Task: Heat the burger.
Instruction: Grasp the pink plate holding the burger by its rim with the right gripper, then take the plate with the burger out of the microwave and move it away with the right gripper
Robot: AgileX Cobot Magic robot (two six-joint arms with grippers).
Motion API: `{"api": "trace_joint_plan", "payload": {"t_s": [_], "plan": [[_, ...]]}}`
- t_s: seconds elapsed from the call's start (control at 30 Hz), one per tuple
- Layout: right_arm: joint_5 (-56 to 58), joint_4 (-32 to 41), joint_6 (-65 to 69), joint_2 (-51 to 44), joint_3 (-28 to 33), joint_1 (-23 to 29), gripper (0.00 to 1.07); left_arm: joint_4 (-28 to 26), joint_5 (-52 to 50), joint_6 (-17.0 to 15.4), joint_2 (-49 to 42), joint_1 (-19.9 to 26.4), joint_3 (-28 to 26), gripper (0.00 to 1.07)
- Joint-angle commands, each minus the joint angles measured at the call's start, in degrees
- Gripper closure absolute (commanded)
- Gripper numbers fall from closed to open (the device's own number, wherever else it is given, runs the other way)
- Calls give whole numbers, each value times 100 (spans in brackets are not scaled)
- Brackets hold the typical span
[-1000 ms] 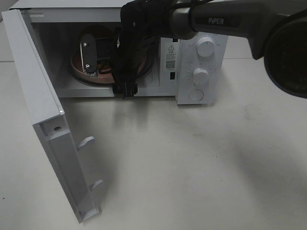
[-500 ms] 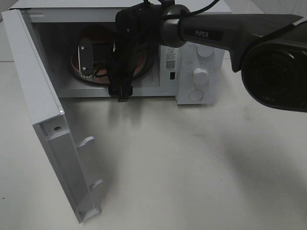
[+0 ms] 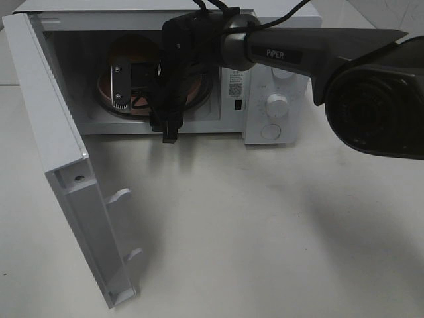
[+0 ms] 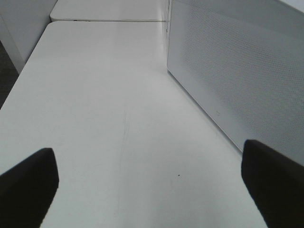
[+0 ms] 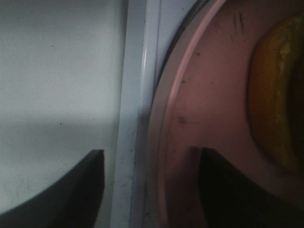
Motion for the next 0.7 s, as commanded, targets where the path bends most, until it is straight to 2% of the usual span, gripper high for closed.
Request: {"api": "trace_joint_plan", "payload": {"t_s": [0.03,0.07,0.1,0.13,0.17,0.2,0.23,0.27,0.7], "plan": [[74,17,63,0,-40,-23,70,-17,-46,-17,-132,-34,17,9],[80,17,63,0,-40,-23,75,-17,-46,-17,-132,-34,17,9],[80,17,63,0,-40,-23,75,-17,-46,-17,-132,-34,17,9],[103,17,63,0,-40,-23,89,-17,-46,-17,-132,-34,17,9],[109,17,69,0,-40,-23,95,-17,-46,-17,-132,-34,17,9],[109,17,69,0,-40,-23,95,-17,-46,-17,-132,-34,17,9],[109,17,69,0,-40,-23,105,-17,-46,-17,-132,-34,17,9],[109,23,69,0,-40,-23,107,-17,-46,-17,-132,-34,17,9],[109,23,-46,0,-40,-23,107,-17,-46,-17,-132,-34,17,9]]}}
